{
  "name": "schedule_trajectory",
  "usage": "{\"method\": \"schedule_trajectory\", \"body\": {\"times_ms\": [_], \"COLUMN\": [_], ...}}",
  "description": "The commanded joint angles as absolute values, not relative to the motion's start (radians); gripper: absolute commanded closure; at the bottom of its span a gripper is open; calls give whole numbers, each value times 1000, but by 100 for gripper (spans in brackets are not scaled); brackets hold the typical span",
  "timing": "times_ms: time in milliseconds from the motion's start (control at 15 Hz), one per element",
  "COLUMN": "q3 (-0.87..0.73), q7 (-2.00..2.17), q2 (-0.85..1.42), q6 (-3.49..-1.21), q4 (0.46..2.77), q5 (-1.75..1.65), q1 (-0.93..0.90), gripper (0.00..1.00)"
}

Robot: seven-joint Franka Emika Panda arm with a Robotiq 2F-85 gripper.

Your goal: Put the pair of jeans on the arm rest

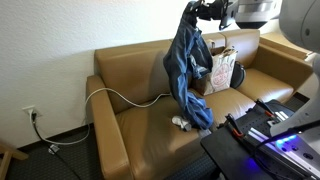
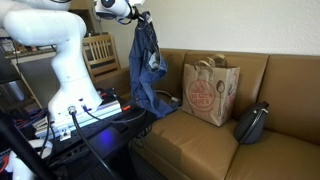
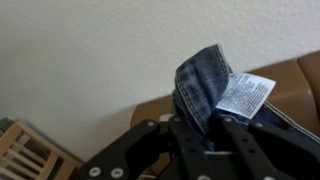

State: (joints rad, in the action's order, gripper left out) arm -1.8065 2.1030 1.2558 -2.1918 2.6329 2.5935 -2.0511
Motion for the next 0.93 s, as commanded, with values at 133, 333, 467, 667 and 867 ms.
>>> {"method": "schedule_trajectory", "body": {"times_ms": [133,333,467,667,867], "q3": [-1751,-1667,-1599,-1590,-1612], "q7": [1953,1882,1813,1707,1616], "q2": [1044,903,811,662,527], "q6": [-2248,-2100,-2080,-2058,-2019], "q4": [2609,2559,2522,2504,2506], "q5": [2578,2603,2620,2562,2473], "q1": [-2053,-1969,-1969,-2018,-2067], "gripper": [94,94,94,94,94]}}
